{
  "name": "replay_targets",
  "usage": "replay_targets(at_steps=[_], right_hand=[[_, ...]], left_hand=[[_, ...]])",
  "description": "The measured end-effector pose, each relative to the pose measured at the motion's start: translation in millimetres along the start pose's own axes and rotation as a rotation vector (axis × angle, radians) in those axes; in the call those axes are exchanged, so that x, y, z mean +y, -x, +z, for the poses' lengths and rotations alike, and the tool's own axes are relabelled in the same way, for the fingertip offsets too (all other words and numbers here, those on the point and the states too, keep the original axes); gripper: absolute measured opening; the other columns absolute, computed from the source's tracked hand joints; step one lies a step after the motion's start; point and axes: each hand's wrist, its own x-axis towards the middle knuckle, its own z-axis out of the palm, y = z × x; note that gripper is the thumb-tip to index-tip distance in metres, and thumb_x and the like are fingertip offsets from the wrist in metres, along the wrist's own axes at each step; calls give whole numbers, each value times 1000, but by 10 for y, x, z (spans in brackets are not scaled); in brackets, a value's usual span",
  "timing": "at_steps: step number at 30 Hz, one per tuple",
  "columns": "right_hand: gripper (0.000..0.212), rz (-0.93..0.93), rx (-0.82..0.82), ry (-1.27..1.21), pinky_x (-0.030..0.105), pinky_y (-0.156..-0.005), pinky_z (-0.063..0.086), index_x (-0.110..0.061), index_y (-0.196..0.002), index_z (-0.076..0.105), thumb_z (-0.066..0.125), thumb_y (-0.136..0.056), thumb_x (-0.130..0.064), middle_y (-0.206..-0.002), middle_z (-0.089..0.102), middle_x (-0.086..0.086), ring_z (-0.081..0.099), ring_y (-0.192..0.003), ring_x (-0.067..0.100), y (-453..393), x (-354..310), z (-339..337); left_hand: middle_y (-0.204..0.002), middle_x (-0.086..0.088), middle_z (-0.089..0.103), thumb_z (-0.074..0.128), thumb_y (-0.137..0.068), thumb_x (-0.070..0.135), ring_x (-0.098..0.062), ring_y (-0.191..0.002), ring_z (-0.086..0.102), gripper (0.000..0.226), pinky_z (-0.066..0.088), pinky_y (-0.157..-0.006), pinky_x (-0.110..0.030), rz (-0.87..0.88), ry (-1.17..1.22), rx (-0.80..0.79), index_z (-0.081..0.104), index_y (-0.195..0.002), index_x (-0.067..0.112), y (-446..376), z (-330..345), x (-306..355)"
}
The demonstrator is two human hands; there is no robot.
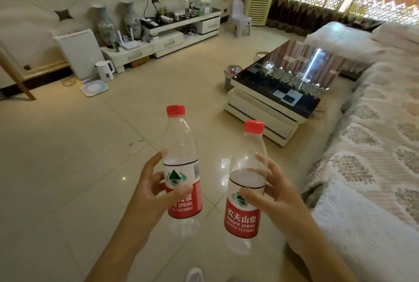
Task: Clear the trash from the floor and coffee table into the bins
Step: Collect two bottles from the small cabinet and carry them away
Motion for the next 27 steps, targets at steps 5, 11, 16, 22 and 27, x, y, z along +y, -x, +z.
replay_targets(at_steps=[5,11,16,22,27], right_hand=[[76,23,-10,-13,49,-89,53,-49,-117,47,79,-48,-43,-116,65,-5,65,-103,18,-711,-144,151],[86,44,-89,21,52,-90,51,-44,-126,46,80,-47,-46,-118,65,-6,64,-106,19,-1864,-263,221],[80,42,-149,31,46,-84,55,-46,-122,47,79,-48,-45,-114,66,-7,67,-99,15,-3037,-431,206],[88,31,-259,61,50,-88,53,-46,-128,45,80,-47,-47,-115,65,-9,65,-103,16,-4283,-841,171],[86,46,-299,88,51,-89,52,-47,-127,46,78,-47,-48,-116,65,-7,64,-104,18,-5051,-973,218]], left_hand=[[-111,9,68,86,-47,46,-12,-103,66,90,56,-73,-29,10,-11,41,41,-124,60,-570,-167,181],[-109,13,68,86,-49,45,-8,-100,66,90,56,-66,-23,-22,-4,167,39,-125,60,-1460,-289,227],[-117,7,65,87,-55,39,-16,-108,63,91,56,-78,-34,-27,6,229,38,-130,53,-2428,-286,392],[-116,11,65,89,-45,48,-12,-107,63,99,55,-78,-30,-26,10,281,38,-129,55,-3456,-295,696],[-117,10,65,86,-43,49,-15,-110,62,95,54,-88,-41,-34,36,313,40,-125,59,-4069,-372,745]])
